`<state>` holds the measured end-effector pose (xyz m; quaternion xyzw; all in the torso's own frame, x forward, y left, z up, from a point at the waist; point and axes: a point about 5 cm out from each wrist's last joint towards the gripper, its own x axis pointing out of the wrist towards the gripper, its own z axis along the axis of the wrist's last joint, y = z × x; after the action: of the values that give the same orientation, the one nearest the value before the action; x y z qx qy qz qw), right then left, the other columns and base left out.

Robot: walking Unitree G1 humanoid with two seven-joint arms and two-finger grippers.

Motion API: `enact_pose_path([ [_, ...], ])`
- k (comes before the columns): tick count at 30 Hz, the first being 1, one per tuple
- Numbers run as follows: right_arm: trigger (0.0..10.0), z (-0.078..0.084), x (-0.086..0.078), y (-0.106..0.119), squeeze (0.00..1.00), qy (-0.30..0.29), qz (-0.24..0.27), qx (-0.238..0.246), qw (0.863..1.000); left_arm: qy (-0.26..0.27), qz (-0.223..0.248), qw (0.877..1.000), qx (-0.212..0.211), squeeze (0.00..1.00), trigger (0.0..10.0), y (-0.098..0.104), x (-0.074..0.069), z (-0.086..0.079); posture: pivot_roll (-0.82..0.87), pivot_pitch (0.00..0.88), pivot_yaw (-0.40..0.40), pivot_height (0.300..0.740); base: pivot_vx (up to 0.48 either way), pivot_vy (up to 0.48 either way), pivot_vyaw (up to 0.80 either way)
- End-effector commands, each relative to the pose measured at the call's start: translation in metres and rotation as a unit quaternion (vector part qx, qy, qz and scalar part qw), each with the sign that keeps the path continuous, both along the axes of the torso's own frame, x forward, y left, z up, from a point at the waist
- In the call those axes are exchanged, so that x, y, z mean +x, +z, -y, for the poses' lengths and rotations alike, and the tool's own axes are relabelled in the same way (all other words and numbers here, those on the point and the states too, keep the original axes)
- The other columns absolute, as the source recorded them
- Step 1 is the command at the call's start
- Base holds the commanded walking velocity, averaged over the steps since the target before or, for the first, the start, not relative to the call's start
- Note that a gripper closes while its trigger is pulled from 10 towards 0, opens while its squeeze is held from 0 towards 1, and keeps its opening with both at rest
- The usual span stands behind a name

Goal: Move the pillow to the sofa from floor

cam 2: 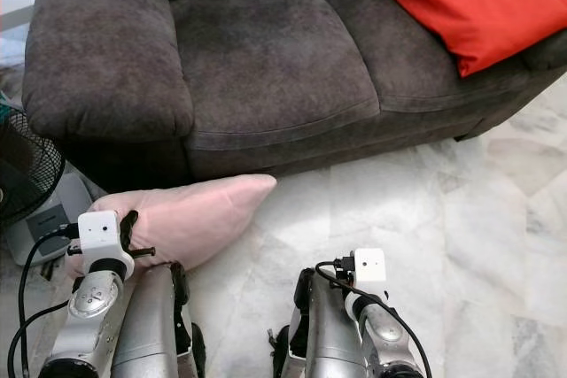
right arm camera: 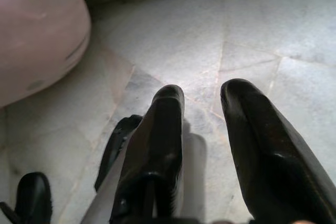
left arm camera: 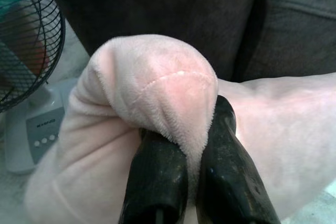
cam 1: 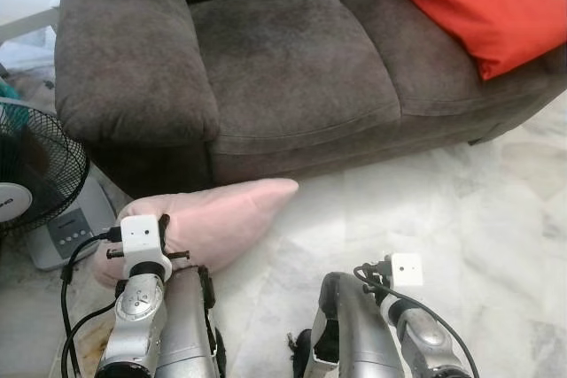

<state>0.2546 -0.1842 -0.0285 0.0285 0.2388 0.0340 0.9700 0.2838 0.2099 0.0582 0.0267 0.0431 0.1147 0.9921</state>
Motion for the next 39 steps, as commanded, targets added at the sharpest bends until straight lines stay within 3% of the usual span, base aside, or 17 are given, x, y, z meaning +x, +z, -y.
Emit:
enact_pose_path([
  [1,10.0,0.002,-0.003,-0.002,0.0,-0.001,-0.002,-0.004,1.0,-0.005,0.045,0.999,0.014,0.0,10.0,0.018,0.004,0.0,0.2,0.19,-0.087,0.57,0.0,0.0,0.0],
  [19,10.0,-0.003,0.001,0.001,0.0,0.007,0.005,0.0,1.0,-0.024,0.041,0.999,0.017,0.0,10.0,0.017,0.003,0.006,0.21,0.185,-0.087,0.635,0.0,0.0,0.0],
  [33,10.0,-0.003,0.003,0.002,0.0,0.005,0.001,0.0,1.0,-0.04,0.046,0.998,0.008,0.0,10.0,0.019,0.003,0.011,0.21,0.18,-0.087,0.635,0.0,0.0,0.0],
  [39,10.0,-0.005,0.003,0.001,0.0,0.005,-0.004,-0.001,1.0,-0.119,0.087,0.988,0.041,0.0,10.0,0.039,0.003,0.032,0.21,0.173,-0.085,0.635,0.0,0.0,0.0],
])
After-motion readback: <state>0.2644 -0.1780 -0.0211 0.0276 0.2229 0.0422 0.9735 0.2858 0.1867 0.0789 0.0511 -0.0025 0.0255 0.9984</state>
